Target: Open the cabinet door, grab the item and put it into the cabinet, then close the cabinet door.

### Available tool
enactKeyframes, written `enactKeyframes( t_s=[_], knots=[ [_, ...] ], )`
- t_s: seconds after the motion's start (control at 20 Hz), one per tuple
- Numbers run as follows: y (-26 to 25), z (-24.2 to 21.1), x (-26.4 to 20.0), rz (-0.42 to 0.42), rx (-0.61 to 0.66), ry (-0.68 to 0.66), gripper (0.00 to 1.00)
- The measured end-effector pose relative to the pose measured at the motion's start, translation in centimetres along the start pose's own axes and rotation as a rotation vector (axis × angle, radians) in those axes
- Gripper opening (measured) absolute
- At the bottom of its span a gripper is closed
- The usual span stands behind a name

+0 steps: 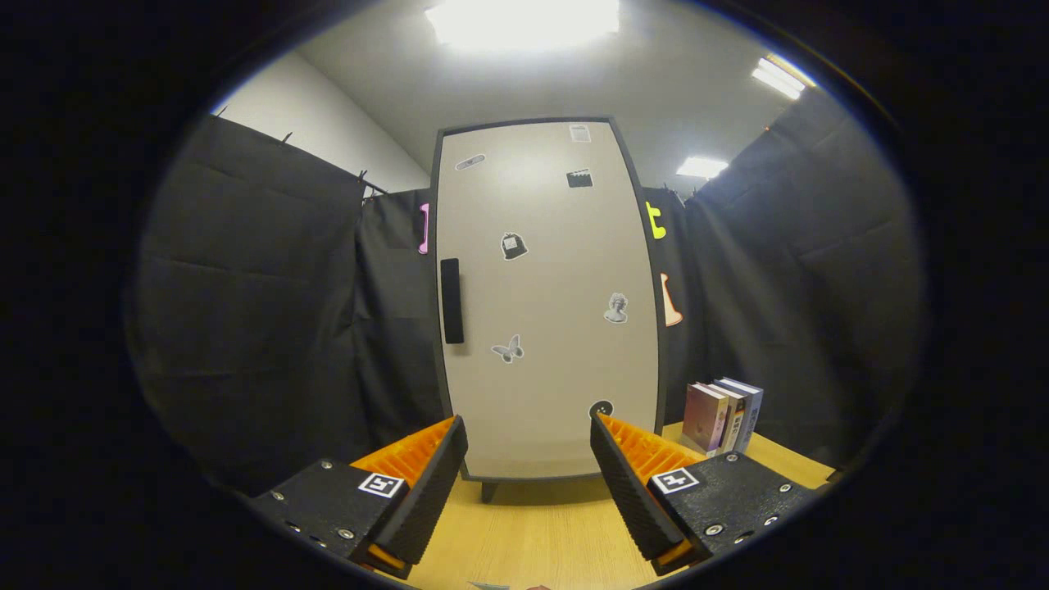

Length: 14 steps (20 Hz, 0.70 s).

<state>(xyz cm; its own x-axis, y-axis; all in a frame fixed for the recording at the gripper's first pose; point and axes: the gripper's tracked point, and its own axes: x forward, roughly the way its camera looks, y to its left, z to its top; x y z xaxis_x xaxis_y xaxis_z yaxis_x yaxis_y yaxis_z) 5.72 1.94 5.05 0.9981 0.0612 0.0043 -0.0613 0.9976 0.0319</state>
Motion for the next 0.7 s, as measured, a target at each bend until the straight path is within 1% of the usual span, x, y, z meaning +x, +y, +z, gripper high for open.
enactKeyframes(
  t_s=[0.4,0.7],
  knots=[
    [1.8,4.7,7.6,0.052,0.039,-0.044,0.94],
    [4.1,6.5,13.9,0.091,0.049,-0.029,0.94]
  ],
)
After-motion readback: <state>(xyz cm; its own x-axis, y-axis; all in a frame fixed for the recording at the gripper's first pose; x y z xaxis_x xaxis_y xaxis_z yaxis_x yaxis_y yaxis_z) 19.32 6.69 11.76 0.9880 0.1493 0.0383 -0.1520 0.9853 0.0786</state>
